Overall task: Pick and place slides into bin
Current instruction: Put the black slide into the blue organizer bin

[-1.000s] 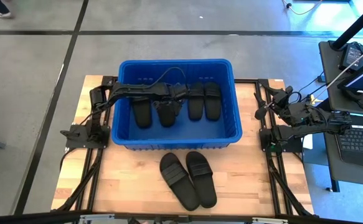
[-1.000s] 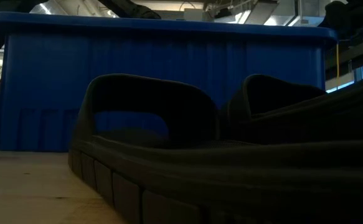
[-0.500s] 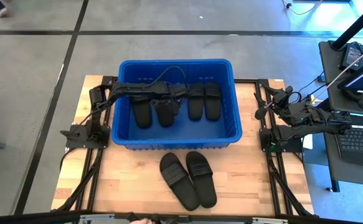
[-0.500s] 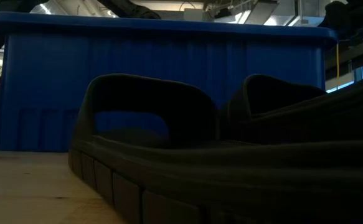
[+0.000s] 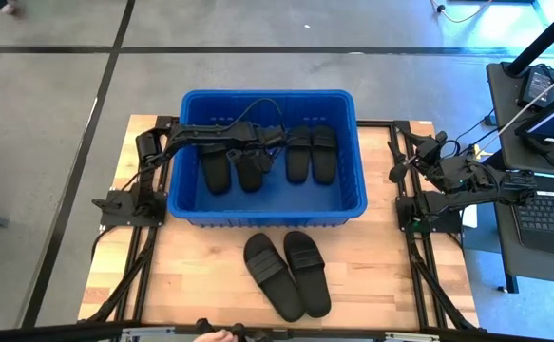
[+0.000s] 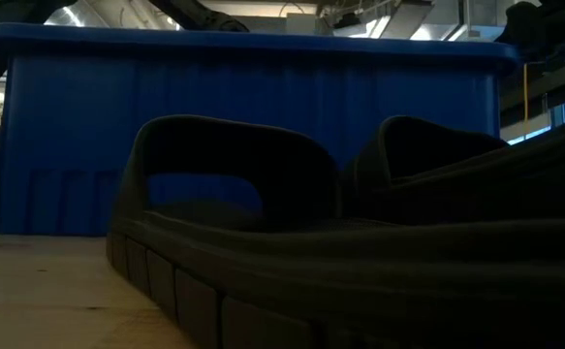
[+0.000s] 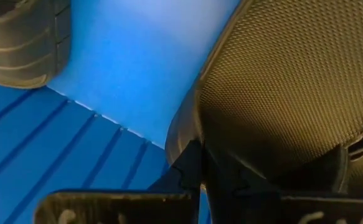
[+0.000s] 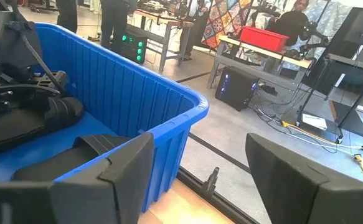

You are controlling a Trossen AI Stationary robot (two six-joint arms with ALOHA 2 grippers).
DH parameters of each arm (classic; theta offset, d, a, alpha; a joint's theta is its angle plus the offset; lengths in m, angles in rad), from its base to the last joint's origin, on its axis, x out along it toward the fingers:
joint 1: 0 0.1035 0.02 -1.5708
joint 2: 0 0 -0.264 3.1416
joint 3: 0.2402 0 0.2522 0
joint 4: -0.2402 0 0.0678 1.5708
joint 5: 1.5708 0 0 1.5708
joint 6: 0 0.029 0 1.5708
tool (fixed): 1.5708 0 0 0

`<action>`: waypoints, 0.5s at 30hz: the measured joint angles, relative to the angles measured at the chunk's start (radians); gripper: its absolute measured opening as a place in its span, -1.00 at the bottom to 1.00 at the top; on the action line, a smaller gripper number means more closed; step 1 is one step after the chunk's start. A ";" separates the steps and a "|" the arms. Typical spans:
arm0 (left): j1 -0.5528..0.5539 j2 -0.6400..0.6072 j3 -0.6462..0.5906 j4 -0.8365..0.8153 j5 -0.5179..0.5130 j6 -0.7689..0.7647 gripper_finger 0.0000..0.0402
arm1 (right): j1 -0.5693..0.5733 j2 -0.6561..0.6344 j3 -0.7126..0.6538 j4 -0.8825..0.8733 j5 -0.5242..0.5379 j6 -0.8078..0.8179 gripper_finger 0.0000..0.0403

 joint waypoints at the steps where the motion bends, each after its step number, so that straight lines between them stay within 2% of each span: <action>1: 0.000 0.000 0.000 -0.003 0.001 0.008 -1.00 | 0.000 0.000 0.000 0.000 0.000 0.000 0.27; 4: 0.000 0.000 0.000 -0.019 0.002 -0.019 -0.95 | 0.000 0.000 0.000 0.000 0.000 0.000 0.27; 10: -0.004 0.000 0.000 -0.020 0.002 -0.178 -0.81 | 0.000 0.000 0.000 0.000 0.000 0.000 0.27; 15: -0.008 0.000 0.000 -0.036 0.002 -0.184 -0.74 | 0.000 0.000 0.000 0.000 0.000 0.000 0.27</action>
